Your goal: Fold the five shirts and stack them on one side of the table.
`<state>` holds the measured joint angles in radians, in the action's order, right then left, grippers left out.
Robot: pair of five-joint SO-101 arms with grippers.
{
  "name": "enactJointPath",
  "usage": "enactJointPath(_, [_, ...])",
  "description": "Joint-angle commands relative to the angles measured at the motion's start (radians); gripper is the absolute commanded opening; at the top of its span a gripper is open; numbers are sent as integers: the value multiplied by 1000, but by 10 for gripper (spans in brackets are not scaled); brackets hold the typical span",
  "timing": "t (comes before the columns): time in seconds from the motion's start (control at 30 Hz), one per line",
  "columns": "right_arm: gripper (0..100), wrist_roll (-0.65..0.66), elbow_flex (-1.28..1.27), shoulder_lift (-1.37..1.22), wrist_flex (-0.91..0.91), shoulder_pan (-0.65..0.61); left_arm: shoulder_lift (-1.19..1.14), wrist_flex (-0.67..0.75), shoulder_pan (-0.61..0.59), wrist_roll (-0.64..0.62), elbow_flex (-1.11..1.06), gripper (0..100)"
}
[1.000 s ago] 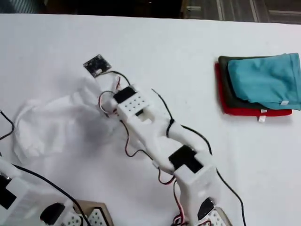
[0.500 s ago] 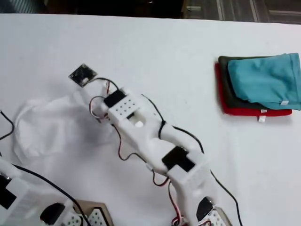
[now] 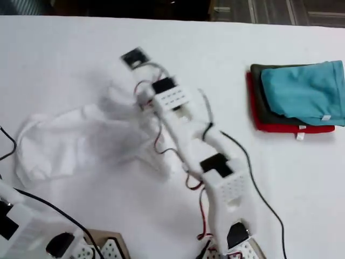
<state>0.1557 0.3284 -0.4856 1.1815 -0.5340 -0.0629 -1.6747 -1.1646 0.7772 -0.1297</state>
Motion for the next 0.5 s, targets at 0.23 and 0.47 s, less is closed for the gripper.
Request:
enactJointPath(0.23, [20,8,-273,532,101,186,44,-17,137,2,33,27])
enactJointPath(0.47, [20,138,-631,722,94,331,49,-11,253,-89,44,27])
